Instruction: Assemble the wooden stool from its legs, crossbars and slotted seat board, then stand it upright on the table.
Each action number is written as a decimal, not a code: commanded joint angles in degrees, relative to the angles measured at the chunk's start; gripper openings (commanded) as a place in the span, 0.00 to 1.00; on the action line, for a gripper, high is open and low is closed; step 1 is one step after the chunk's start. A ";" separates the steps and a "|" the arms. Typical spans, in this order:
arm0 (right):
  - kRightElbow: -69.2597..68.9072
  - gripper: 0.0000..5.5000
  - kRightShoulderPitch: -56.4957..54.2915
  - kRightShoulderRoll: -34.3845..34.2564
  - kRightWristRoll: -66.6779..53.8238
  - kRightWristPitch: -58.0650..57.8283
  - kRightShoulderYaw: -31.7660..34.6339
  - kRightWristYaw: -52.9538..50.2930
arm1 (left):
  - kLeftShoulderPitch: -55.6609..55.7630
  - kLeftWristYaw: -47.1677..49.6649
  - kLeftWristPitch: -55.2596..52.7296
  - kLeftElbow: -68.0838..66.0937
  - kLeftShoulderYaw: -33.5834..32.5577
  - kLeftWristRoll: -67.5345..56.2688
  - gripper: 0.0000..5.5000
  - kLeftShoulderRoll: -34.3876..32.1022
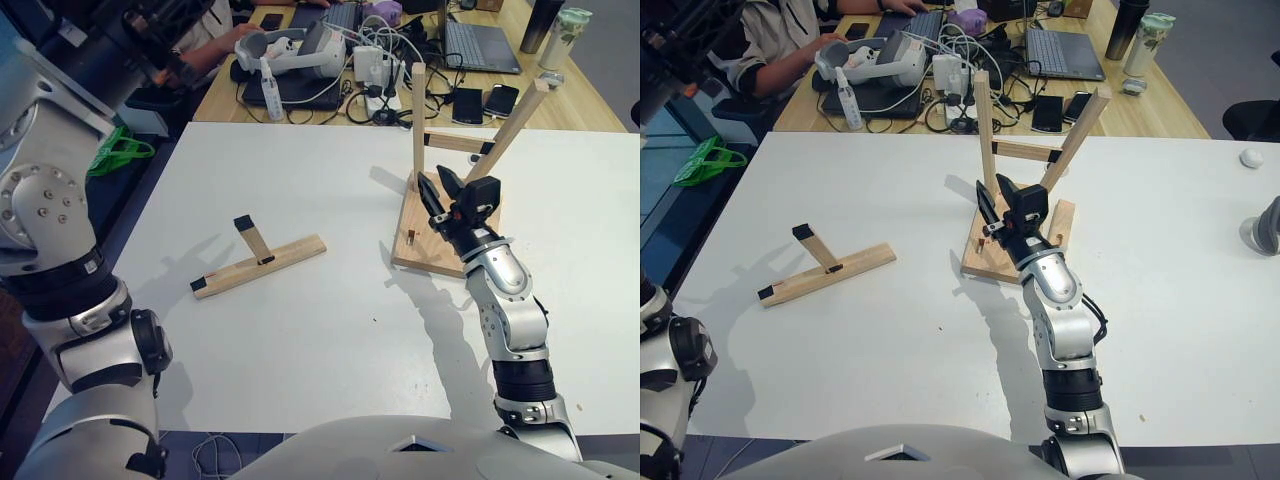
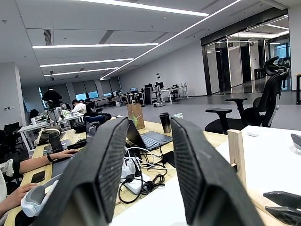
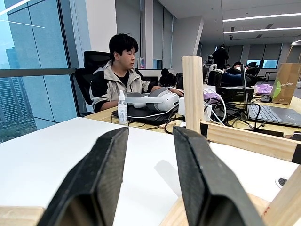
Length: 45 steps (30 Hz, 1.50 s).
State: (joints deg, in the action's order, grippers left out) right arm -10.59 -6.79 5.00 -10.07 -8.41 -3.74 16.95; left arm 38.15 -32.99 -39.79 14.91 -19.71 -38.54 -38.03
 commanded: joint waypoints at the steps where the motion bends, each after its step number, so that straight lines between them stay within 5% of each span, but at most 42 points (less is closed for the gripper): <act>1: -0.69 0.32 -0.40 0.94 -0.79 -0.90 0.46 0.72 | -15.57 -3.73 -3.80 -3.99 4.93 -1.79 0.30 4.48; 3: -0.88 0.32 -0.77 1.82 -0.71 -1.36 0.15 1.59 | -27.53 -8.88 2.07 -14.86 18.46 8.40 0.30 4.08; 5: -1.06 0.32 -1.04 2.31 -0.85 -1.86 0.28 1.98 | -32.84 -10.35 5.37 -21.75 25.17 14.27 0.30 4.73; 11: -1.71 0.32 -1.13 2.35 -0.96 -2.93 0.17 1.63 | -23.50 -4.55 12.66 -25.12 17.51 12.58 0.30 7.13; 20: -1.98 0.32 -0.70 2.30 -1.03 -3.27 0.52 1.33 | -18.74 -1.44 2.39 -2.76 10.92 4.03 0.30 4.54; 25: -2.38 0.32 -0.72 1.99 -1.14 -3.20 1.00 0.70 | -15.35 0.97 1.06 -4.74 4.03 3.91 0.30 0.98; 29: -2.52 0.32 -0.55 1.36 -1.13 -3.13 0.74 0.29 | -18.80 5.19 3.35 -17.76 13.61 18.58 0.30 -2.06; 32: -2.56 0.32 -0.68 1.49 -1.33 -3.33 0.98 0.47 | -26.92 -2.46 -1.36 -6.20 21.15 17.63 0.30 -5.09; 37: -3.20 0.32 -0.02 2.58 -1.66 -3.56 1.73 0.40 | -35.98 -14.52 -7.36 14.52 17.06 9.86 0.30 -15.59; 45: -2.31 0.32 -0.47 1.76 -1.15 -2.89 0.46 -0.30 | -21.31 -18.90 -6.04 7.06 22.02 14.91 0.30 -20.85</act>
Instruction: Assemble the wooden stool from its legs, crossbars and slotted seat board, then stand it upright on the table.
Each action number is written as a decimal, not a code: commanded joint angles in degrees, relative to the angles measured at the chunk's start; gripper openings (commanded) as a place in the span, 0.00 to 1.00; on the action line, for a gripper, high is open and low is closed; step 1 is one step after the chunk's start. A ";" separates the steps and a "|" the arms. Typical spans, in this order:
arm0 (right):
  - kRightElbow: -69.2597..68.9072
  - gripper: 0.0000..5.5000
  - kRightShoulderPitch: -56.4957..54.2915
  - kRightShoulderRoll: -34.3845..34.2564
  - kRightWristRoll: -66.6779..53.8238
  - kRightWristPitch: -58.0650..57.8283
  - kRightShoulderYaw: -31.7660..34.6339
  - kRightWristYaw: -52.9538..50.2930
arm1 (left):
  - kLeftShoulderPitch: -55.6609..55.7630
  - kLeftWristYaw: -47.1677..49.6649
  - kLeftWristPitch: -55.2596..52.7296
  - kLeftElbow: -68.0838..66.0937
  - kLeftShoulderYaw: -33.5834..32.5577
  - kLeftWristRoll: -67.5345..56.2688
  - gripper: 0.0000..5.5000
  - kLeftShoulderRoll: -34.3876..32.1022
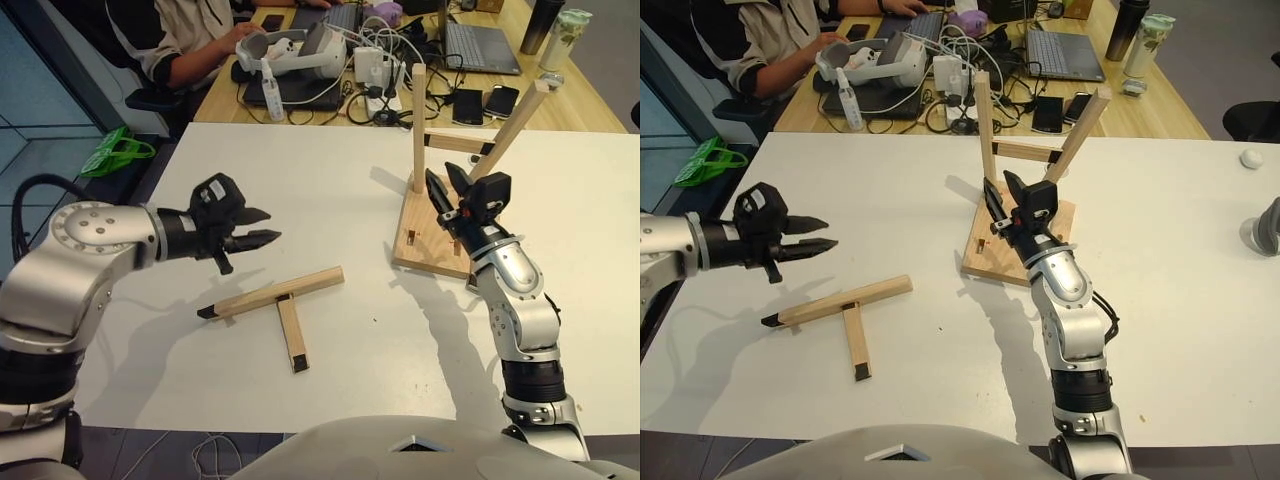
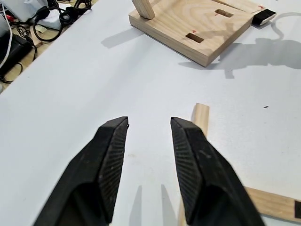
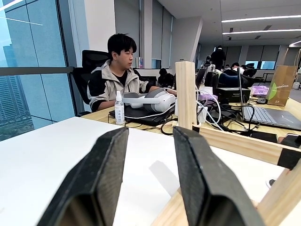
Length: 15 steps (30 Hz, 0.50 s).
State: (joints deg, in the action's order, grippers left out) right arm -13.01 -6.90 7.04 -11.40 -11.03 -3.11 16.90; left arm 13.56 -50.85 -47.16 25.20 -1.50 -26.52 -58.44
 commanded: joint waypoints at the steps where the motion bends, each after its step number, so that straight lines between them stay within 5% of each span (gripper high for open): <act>1: 0.19 0.32 -0.23 -0.41 0.25 -0.17 -0.27 -0.43 | 5.17 -1.32 1.49 -4.95 5.39 3.55 0.30 0.53; 11: -0.04 0.32 0.11 -2.69 0.60 -0.54 -0.58 -2.59 | 24.98 -9.43 -10.33 -22.24 19.78 4.03 0.43 11.45; 15: 3.49 0.32 -3.34 -3.23 3.90 -2.26 7.62 -14.23 | 24.52 -8.38 -14.34 -21.94 22.38 5.31 0.43 12.29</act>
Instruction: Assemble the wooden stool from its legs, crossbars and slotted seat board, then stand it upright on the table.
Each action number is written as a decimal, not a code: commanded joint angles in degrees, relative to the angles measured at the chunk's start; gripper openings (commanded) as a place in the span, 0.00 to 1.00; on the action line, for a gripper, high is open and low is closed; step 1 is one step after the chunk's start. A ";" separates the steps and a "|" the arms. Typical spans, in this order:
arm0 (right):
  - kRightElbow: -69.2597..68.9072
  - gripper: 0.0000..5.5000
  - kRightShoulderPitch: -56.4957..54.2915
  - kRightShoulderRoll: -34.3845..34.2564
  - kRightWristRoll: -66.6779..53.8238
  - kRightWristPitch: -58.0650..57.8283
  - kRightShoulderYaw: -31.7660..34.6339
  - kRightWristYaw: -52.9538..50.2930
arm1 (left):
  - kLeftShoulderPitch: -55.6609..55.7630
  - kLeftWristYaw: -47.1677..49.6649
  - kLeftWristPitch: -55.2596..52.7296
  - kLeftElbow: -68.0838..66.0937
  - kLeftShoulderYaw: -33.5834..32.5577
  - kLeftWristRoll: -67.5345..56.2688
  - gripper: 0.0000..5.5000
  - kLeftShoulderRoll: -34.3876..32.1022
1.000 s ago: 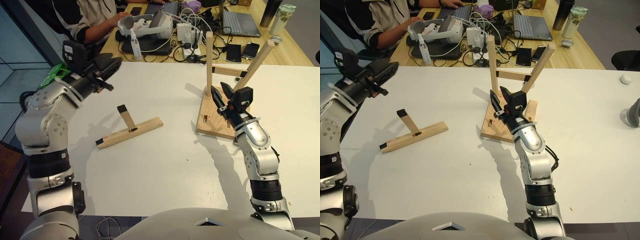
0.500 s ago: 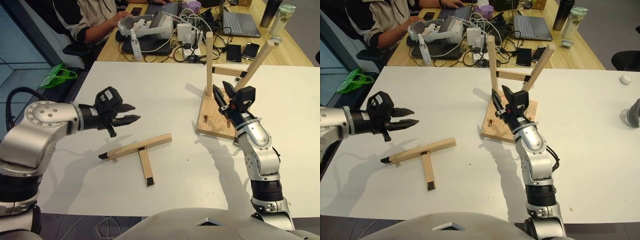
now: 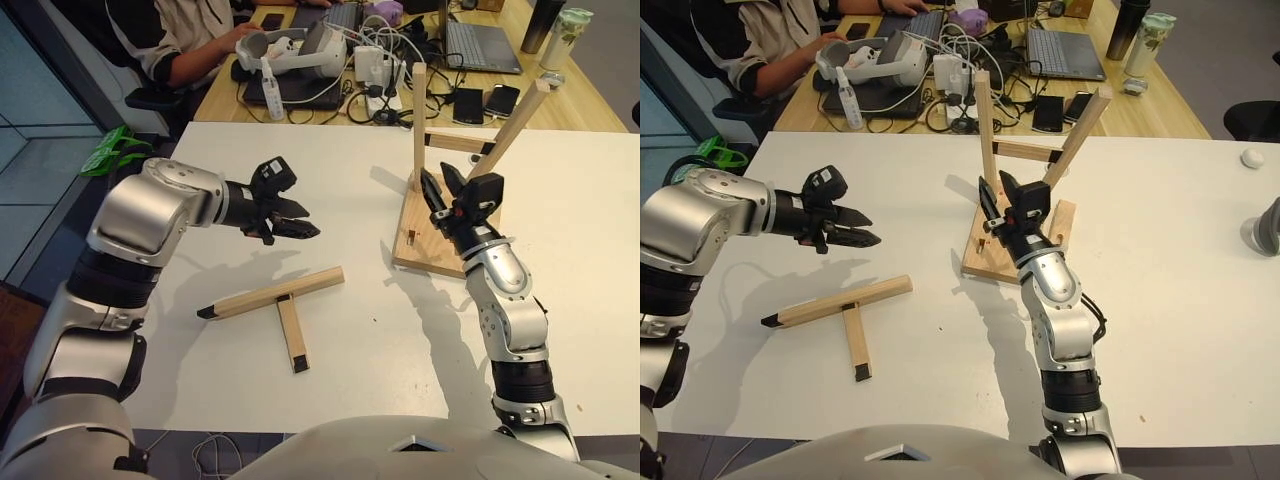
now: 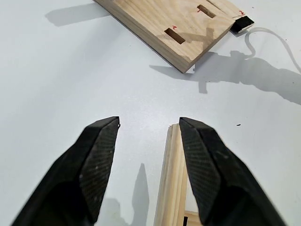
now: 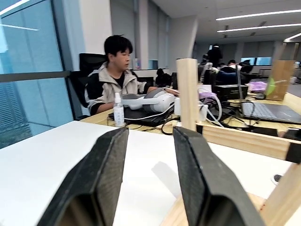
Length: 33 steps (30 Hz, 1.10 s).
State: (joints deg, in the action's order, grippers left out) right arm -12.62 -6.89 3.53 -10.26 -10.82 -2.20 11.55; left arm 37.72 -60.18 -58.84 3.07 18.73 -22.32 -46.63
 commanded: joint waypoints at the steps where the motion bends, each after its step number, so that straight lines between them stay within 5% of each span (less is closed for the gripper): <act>1: 4.40 0.32 -4.38 0.58 3.14 -3.37 9.03 -11.59 | -0.44 1.31 -3.40 0.94 2.83 1.40 0.43 0.36; 8: 4.98 0.32 -5.28 0.56 2.59 -6.54 9.40 -12.52 | -6.93 4.25 -7.52 6.59 1.45 -0.12 0.43 -0.92; 17: 3.77 0.32 -4.65 0.82 1.83 -7.55 9.85 -11.81 | -26.97 -2.99 6.79 22.11 -2.37 3.40 0.43 -22.51; 33: 4.80 0.32 -6.88 2.42 1.79 -7.86 9.96 -9.63 | -33.82 -2.67 19.64 13.44 1.71 15.09 0.43 -21.99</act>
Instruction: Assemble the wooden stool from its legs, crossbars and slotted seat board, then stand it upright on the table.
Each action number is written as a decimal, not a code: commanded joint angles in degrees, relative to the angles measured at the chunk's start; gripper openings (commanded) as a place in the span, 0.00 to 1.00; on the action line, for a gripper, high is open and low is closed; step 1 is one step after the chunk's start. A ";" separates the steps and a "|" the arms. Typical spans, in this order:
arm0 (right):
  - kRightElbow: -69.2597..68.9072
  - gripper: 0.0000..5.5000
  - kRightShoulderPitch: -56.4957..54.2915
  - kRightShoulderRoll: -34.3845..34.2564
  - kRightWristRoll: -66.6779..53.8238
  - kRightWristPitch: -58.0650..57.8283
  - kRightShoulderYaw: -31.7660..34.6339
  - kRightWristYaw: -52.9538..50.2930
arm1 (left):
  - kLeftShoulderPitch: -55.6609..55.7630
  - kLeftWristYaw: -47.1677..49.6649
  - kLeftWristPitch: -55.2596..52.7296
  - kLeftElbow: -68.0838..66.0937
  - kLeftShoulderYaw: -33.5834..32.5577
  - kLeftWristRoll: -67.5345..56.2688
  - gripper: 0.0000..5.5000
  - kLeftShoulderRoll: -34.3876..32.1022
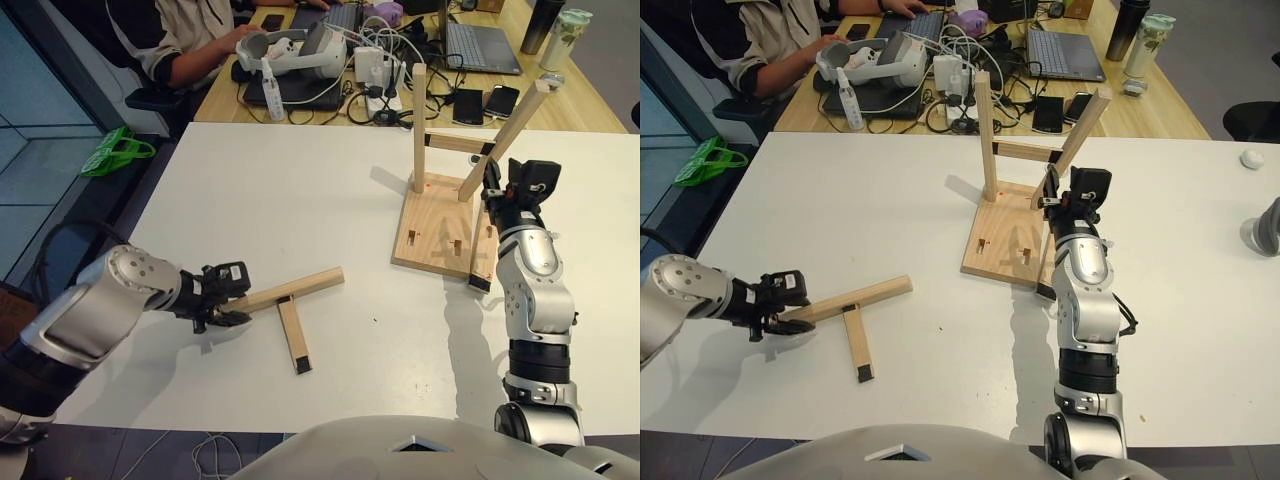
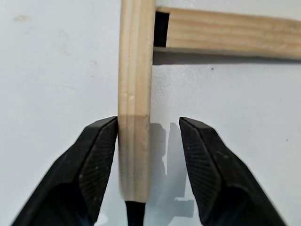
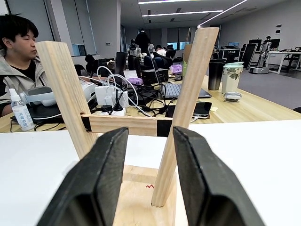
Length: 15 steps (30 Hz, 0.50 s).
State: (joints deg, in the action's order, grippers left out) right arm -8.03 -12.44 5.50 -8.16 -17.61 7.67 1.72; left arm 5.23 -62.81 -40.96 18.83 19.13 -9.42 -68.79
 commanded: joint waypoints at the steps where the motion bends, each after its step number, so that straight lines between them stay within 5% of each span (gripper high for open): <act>1: 0.12 0.32 -1.27 0.42 -0.27 -1.14 0.05 0.23 | -1.01 0.03 2.06 -3.68 1.75 2.80 0.40 1.00; 9: -0.07 0.32 -1.64 0.85 -0.32 -1.08 -0.37 1.37 | 1.37 -2.76 -1.70 -6.30 -1.10 -1.58 0.20 5.94; 15: -0.22 0.32 -1.91 0.65 -2.02 -1.55 0.22 2.85 | -1.78 -6.05 -3.24 -5.74 -6.08 -8.20 0.19 5.80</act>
State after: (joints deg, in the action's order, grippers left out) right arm -8.09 -13.52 5.72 -8.94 -18.11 7.58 3.72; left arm 4.25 -68.26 -43.69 12.94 14.87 -16.25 -62.72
